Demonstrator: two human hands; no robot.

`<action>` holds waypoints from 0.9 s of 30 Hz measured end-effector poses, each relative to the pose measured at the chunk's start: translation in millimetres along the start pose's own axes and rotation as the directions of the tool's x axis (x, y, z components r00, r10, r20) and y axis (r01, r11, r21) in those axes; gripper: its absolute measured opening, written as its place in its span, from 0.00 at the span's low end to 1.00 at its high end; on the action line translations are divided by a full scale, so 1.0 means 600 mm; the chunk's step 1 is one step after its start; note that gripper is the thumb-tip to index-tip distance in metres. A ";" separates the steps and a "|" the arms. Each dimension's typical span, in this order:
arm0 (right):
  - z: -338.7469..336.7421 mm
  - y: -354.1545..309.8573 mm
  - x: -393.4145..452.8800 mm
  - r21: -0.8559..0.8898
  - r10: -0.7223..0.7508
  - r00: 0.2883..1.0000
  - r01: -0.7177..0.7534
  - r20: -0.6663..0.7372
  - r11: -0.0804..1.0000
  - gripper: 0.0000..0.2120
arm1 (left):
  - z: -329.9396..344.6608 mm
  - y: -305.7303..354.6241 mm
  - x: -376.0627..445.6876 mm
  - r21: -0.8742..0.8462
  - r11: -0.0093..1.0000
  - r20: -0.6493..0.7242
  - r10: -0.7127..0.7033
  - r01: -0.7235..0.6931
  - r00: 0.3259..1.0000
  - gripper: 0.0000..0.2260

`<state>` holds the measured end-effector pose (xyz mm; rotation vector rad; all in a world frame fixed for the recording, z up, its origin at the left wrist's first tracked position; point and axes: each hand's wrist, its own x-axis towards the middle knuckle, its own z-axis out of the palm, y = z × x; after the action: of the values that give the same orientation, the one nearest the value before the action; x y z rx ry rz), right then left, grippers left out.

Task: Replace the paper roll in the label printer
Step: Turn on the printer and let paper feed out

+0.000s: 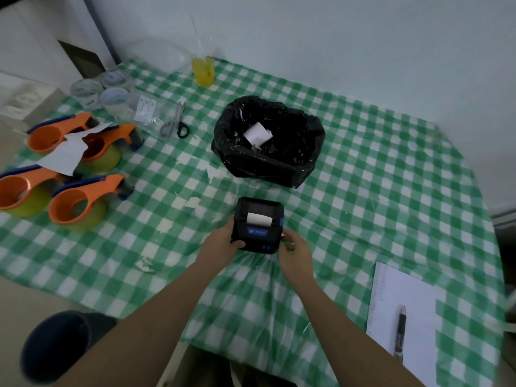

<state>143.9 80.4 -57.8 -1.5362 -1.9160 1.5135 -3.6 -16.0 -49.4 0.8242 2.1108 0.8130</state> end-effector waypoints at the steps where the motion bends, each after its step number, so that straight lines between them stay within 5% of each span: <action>1: -0.001 0.002 0.001 -0.001 -0.008 1.000 0.008 0.001 1.000 0.16 | 0.000 0.001 0.000 0.032 0.999 -0.005 0.008 -0.007 1.000 0.30; 27: 0.003 0.007 -0.010 -0.025 0.021 0.999 -0.020 0.030 0.999 0.21 | 0.005 -0.010 0.006 0.167 0.986 -0.010 0.030 -0.028 0.999 0.25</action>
<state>147.4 74.1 -59.9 -1.5565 -1.9487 1.5350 -5.0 -15.9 -57.0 0.9419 2.2047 0.6641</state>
